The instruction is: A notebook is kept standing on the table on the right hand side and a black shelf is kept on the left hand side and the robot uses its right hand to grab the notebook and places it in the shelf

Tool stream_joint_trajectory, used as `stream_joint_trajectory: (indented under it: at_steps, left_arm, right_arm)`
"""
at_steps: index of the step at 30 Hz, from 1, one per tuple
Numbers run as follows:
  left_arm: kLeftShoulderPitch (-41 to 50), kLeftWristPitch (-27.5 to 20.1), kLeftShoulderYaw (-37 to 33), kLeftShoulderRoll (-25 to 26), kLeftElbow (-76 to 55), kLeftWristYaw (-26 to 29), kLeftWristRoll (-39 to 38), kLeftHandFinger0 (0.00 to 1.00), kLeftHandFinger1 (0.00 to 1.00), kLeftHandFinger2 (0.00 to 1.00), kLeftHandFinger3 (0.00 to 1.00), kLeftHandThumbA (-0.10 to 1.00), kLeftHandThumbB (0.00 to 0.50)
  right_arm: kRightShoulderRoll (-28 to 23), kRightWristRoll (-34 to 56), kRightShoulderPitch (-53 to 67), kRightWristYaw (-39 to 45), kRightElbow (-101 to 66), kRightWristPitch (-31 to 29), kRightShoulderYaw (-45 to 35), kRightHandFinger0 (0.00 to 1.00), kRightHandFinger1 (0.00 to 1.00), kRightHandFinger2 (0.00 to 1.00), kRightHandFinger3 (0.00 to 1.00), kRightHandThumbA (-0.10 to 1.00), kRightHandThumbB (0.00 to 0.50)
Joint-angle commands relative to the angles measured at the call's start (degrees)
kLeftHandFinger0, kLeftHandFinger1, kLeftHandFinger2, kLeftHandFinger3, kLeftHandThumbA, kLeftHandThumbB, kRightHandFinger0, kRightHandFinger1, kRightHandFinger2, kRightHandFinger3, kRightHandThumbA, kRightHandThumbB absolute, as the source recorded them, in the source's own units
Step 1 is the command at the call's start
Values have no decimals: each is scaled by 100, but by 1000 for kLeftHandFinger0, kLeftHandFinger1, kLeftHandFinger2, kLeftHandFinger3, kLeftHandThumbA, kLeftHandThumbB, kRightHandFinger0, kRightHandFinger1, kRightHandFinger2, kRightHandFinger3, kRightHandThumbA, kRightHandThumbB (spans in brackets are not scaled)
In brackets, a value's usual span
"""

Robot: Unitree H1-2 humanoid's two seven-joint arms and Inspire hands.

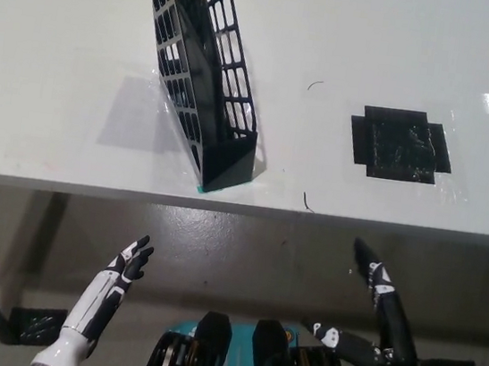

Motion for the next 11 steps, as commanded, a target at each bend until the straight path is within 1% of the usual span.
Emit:
stream_joint_trajectory:
  at_steps: [1, 3, 9, 11]
  left_arm:
    - [-23, -64, 12, 31, -130, 70, 96, 1000, 1000, 1000, 1000, 1000, 189]
    - [-29, -74, 19, 12, -118, 69, 77, 1000, 1000, 1000, 1000, 1000, 187]
    - [-47, -35, 50, 0, -127, 45, 8, 1000, 1000, 1000, 1000, 1000, 165]
    - [-46, -89, 60, 2, -88, 35, -22, 1000, 1000, 1000, 1000, 1000, 157]
  right_arm:
    - [49, 333, -128, 334, 122, 139, -76, 1000, 1000, 1000, 1000, 1000, 138]
    - [18, 385, -43, 407, 23, 240, -105, 1000, 1000, 1000, 1000, 1000, 138]
    - [33, 717, 12, 602, -78, 263, -209, 1000, 1000, 1000, 1000, 1000, 141]
    - [45, 752, 25, 619, -123, 323, -236, 1000, 1000, 1000, 1000, 1000, 155]
